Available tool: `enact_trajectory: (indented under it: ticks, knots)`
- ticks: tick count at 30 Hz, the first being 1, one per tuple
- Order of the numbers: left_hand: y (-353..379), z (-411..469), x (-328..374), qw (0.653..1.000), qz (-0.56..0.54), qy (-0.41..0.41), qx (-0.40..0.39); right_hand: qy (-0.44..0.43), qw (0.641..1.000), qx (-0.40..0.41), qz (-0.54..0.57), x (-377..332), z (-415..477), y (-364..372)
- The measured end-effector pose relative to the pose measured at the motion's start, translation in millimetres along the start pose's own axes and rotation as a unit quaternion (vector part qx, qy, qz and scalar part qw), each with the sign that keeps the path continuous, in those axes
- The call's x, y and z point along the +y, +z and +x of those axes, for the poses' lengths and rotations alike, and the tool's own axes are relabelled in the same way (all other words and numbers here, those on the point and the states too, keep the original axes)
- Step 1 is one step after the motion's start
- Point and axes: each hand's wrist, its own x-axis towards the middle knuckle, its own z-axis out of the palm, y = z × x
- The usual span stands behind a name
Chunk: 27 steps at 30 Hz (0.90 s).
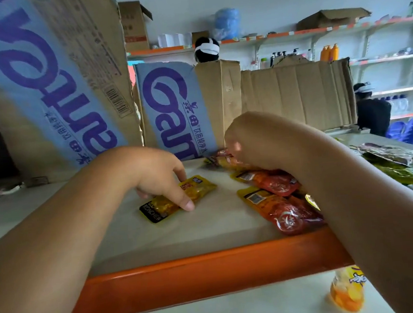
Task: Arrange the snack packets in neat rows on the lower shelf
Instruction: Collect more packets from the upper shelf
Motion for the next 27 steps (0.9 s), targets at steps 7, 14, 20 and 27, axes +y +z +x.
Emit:
enact_trajectory:
  ticks: [7,14,20,27]
  knots:
    - [-1,-1,-10,0.999,-0.017,-0.032,0.002,-0.056,0.965,0.118,0.229,8,-11,-7]
    - [-2,-1,-14,0.999,-0.006,-0.038,0.014,-0.078,0.972,0.193,0.110,-18,9,-7]
    - [-1,0,-19,0.998,0.007,-0.057,0.009,-0.034,0.992,-0.123,0.009,-24,-9,1]
    - [-8,-5,-26,0.997,0.006,-0.075,-0.014,-0.111,0.959,-0.155,0.209,-40,-15,-7]
